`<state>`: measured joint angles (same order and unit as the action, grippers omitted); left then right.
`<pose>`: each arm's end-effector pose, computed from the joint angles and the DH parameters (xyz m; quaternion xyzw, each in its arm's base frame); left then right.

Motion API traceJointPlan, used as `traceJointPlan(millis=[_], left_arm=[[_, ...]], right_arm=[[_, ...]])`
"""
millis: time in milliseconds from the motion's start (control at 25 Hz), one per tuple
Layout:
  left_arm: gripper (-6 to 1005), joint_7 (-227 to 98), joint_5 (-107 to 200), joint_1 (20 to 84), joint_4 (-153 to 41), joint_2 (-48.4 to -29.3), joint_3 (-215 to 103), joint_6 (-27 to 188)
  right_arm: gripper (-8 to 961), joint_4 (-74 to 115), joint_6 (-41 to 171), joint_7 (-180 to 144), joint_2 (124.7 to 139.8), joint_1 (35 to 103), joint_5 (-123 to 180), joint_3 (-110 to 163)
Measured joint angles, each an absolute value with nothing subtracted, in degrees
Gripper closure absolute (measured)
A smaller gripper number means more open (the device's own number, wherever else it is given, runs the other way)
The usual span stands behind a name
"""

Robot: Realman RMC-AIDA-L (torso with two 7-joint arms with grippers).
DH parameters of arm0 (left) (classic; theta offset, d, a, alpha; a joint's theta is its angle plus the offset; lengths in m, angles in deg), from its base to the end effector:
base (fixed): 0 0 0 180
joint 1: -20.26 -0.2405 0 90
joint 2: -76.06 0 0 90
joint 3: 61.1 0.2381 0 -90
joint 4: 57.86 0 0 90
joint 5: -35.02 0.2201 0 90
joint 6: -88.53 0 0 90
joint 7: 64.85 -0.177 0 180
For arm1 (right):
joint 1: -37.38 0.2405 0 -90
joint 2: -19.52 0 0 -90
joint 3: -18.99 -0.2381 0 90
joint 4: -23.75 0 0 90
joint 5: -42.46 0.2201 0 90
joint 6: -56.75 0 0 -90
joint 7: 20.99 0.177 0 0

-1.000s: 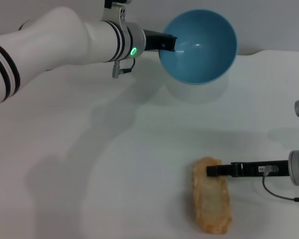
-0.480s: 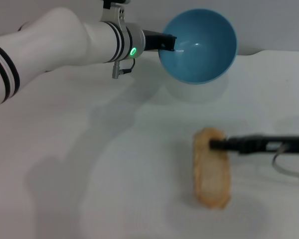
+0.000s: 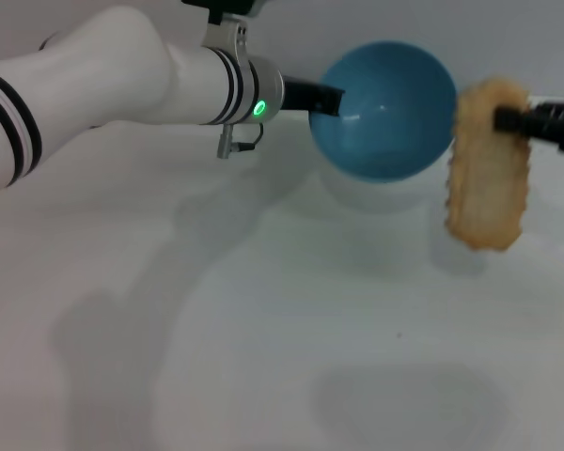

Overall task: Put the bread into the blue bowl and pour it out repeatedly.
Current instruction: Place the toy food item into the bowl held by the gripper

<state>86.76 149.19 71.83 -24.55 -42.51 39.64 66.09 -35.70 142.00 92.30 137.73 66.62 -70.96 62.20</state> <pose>-0.1495 0.4665 -0.1179 -0.8559 -0.3920 -0.0869 0.3258 0.2123 0.3847 0.0523 -0.8886 0.3443 0.2346 0.1918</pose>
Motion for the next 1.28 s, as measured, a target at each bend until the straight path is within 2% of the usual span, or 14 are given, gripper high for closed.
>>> traceJointPlan(millis=[360, 840, 1280], left_arm=[[1001, 87.8, 148.4, 71.9, -23.4, -42.75, 42.0, 59.1], [1000, 88.2, 144.9, 70.5, -21.5, -42.76, 45.6, 58.0], [1000, 88.0, 144.8, 70.3, -21.6, -42.79, 45.8, 59.2]], right_arm=[[775, -37.6, 137.9, 90.7, 137.74, 68.2, -70.1, 60.9], [800, -22.1, 132.5, 84.2, 137.87, 72.8, -65.1, 61.8], [812, -16.6, 127.7, 83.6, 137.83, 72.2, -64.9, 64.0]])
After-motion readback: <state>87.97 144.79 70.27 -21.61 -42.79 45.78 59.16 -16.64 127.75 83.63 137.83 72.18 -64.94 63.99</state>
